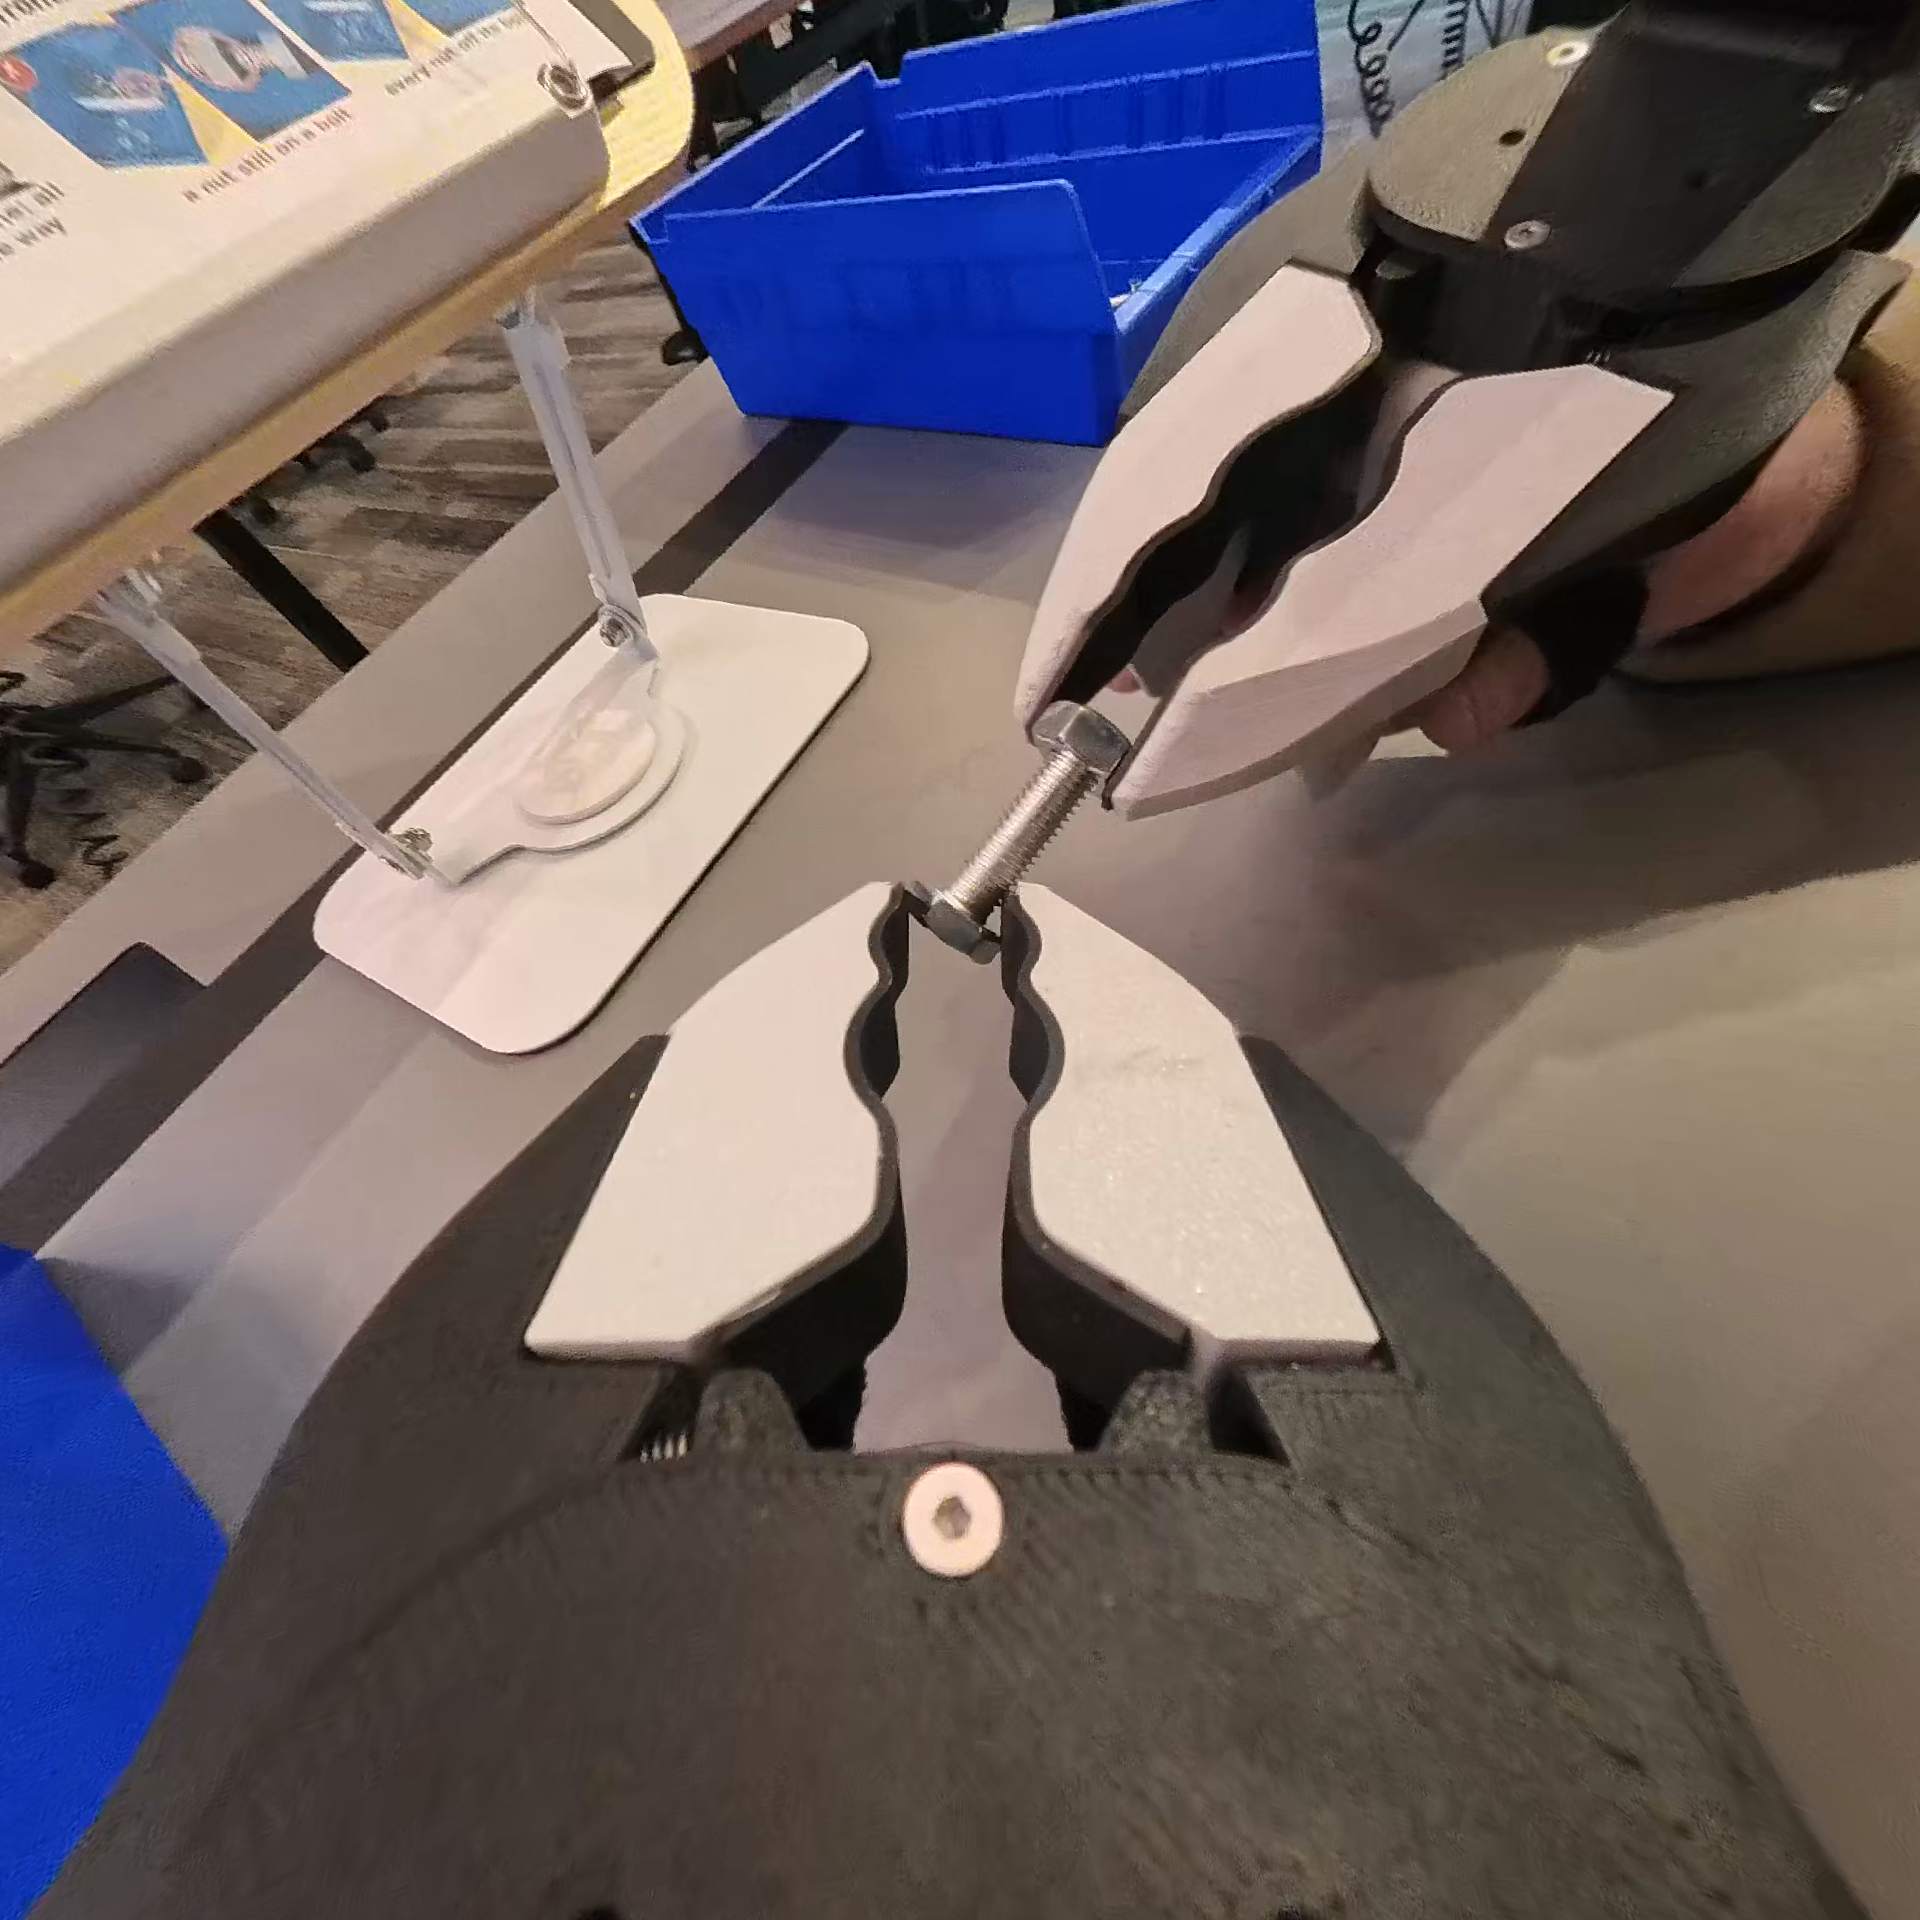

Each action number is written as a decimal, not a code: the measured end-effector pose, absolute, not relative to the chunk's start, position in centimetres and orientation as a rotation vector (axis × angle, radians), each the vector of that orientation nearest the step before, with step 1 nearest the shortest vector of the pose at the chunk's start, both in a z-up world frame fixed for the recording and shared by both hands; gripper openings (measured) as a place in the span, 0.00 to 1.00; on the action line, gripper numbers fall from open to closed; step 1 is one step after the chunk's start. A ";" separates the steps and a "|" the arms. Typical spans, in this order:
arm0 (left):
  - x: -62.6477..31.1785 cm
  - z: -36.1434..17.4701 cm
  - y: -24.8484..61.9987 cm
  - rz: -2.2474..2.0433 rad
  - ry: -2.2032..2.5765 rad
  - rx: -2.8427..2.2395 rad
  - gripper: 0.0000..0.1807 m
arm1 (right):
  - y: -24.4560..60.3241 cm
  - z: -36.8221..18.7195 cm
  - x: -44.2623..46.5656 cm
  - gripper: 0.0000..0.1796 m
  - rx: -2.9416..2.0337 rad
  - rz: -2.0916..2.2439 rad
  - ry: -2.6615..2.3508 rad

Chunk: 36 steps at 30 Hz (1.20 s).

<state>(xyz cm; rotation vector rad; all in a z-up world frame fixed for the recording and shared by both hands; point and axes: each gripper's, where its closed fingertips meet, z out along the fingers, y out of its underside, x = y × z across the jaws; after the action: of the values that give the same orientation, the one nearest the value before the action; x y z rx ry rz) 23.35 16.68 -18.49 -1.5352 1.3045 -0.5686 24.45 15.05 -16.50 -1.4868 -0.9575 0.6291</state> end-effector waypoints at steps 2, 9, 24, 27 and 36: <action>23.3 -18.2 16.8 -0.535 1.295 -1.513 0.09 | 15.1 -16.3 24.5 0.10 -1.496 0.681 -0.909; 23.4 -17.4 17.2 -0.401 1.282 -1.435 0.09 | 15.5 -15.9 24.7 0.10 -1.540 0.848 -0.744; 23.4 -16.0 17.5 -0.165 1.295 -1.269 0.09 | 15.9 -15.4 25.0 0.10 -1.577 1.269 -0.452; 23.4 -16.0 17.5 -0.165 1.295 -1.266 0.09 | 15.9 -15.4 25.0 0.10 -1.579 1.291 -0.441; 23.6 -16.1 17.5 -0.238 1.281 -1.297 0.09 | 15.7 -15.0 25.0 0.10 -1.556 1.255 -0.476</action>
<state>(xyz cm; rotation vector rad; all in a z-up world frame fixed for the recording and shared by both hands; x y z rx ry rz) 23.56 17.53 -16.12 -1.2970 1.2807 -0.2379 25.00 15.74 -15.02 -1.5564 -0.4763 1.2553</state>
